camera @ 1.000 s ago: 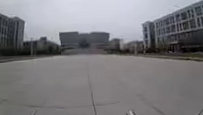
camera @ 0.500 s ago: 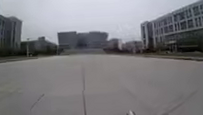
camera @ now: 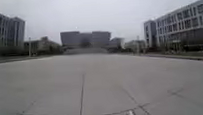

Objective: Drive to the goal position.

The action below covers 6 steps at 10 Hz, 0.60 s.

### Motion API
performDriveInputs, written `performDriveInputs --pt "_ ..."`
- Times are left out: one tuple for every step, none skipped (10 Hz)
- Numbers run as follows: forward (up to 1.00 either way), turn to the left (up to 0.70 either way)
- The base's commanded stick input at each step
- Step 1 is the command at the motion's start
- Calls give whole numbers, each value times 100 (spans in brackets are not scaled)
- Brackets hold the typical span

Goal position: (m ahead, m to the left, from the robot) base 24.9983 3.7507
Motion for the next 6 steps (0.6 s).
performDriveInputs --pt "100 0" --pt "100 0" --pt "100 0" --pt "100 0" --pt "100 0" --pt "100 -40"
